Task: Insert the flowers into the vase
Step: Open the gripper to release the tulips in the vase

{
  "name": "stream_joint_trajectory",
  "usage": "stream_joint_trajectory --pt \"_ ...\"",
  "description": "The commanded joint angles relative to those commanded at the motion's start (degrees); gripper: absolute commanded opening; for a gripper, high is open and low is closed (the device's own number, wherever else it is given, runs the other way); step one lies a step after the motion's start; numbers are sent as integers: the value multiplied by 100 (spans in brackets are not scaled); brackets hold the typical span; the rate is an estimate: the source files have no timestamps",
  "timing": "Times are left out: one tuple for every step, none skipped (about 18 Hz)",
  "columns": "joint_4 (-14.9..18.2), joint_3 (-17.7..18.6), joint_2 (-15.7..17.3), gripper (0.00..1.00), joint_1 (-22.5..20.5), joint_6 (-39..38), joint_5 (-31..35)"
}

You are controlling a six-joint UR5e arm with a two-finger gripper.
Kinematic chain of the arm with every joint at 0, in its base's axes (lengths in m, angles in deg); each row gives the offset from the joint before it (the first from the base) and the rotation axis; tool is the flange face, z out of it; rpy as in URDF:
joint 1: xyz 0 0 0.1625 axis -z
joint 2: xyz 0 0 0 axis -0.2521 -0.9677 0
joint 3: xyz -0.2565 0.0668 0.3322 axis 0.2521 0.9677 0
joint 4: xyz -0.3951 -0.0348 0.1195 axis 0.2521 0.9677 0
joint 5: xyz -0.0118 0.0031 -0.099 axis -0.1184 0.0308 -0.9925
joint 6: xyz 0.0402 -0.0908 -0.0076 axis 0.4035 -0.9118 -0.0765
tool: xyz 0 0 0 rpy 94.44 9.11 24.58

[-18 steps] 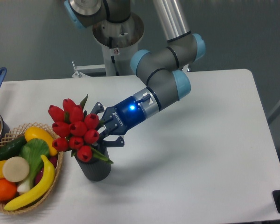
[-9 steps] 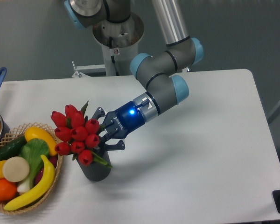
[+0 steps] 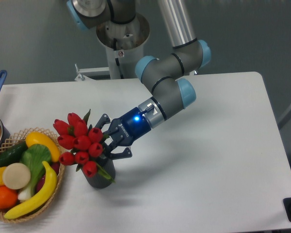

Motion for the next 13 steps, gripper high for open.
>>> stream_joint_trajectory --pt "-9 0 0 62 0 0 0" --pt "0 0 0 67 0 0 17" --pt "-9 0 9 72 0 0 96" --pt "-9 9 26 77 -9 0 184" --pt "0 0 35 82 -9 0 246" --pt "-9 0 35 87 -9 0 290" --pt "-9 -9 35 92 -17 9 351" --pt "-9 -9 44 99 -26 9 395" --pt "-9 -9 53 100 -35 0 413" --pt "-9 -9 88 100 -44 0 422" --pt "-9 0 131 100 -44 0 457" --pt "-9 0 141 100 -44 0 553" --pt "-9 0 149 100 -53 0 641"
